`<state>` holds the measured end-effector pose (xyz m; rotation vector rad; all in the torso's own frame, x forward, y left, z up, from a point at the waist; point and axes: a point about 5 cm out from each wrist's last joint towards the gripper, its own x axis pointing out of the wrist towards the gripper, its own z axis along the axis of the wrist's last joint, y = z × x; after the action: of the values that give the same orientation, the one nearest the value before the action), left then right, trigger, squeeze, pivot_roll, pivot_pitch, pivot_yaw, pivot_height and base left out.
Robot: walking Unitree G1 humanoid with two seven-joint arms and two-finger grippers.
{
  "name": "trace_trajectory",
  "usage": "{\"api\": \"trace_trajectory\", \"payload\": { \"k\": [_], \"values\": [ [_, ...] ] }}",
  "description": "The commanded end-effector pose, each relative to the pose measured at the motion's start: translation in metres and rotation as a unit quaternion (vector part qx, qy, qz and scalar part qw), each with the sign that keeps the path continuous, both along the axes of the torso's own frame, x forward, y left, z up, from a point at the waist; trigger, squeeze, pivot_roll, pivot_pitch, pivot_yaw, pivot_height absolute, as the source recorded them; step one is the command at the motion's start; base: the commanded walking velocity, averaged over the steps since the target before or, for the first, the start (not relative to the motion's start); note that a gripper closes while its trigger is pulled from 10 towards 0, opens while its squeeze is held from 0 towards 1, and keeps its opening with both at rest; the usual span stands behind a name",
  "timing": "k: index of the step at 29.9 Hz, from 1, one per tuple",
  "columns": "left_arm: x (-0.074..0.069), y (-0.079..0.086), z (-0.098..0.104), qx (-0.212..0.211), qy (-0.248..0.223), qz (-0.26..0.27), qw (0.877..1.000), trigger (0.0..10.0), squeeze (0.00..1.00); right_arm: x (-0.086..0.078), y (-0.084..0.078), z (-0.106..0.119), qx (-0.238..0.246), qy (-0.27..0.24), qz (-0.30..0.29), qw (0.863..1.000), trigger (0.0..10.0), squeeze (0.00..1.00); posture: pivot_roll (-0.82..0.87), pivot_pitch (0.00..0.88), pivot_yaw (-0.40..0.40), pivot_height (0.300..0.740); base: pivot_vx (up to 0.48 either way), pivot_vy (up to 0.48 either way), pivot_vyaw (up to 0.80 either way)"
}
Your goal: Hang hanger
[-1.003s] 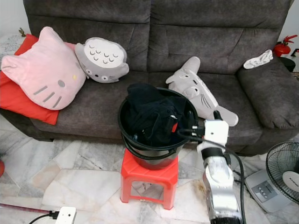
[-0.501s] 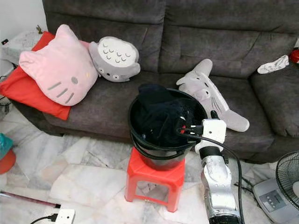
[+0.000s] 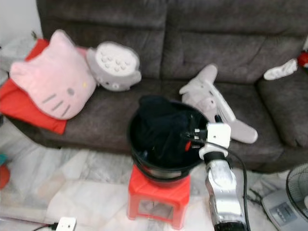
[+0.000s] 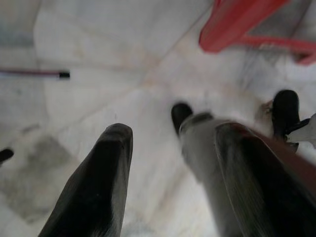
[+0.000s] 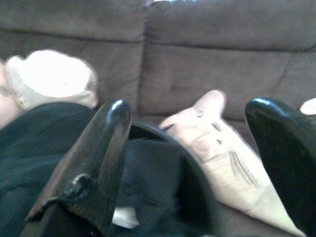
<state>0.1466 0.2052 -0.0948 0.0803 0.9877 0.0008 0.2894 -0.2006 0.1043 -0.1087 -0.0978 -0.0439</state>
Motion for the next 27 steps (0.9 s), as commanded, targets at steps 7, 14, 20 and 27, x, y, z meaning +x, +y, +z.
{"api": "trace_trajectory", "payload": {
  "k": [7, 14, 20, 27],
  "values": [
    [-0.009, 0.001, -0.004, 0.004, 0.019, -0.005, 1.0, 10.0, 0.0, 0.0, -0.002, 0.0, 0.006, 0.001, -0.004, 1.0, 10.0, 0.0, -0.09, 0.072, -0.013, 0.74, 0.0, 0.0, 0.0],
    [-0.008, 0.0, -0.003, 0.003, 0.02, -0.004, 1.0, 10.0, 0.0, -0.002, -0.018, -0.007, -0.046, 0.04, -0.029, 0.998, 10.0, 0.0, -0.1, 0.079, -0.013, 0.74, 0.0, 0.0, 0.0],
    [-0.008, 0.0, -0.003, 0.003, 0.02, -0.004, 1.0, 10.0, 0.0, -0.001, -0.036, -0.006, -0.184, 0.086, 0.014, 0.979, 10.0, 0.0, -0.1, 0.08, -0.01, 0.74, 0.0, 0.0, 0.0],
    [-0.008, 0.001, -0.003, 0.0, 0.023, -0.007, 1.0, 10.0, 0.0, 0.011, -0.054, 0.007, -0.365, 0.145, 0.093, 0.915, 10.0, 0.0, -0.11, 0.077, -0.002, 0.74, 0.0, 0.0, 0.0]
  ]
}}
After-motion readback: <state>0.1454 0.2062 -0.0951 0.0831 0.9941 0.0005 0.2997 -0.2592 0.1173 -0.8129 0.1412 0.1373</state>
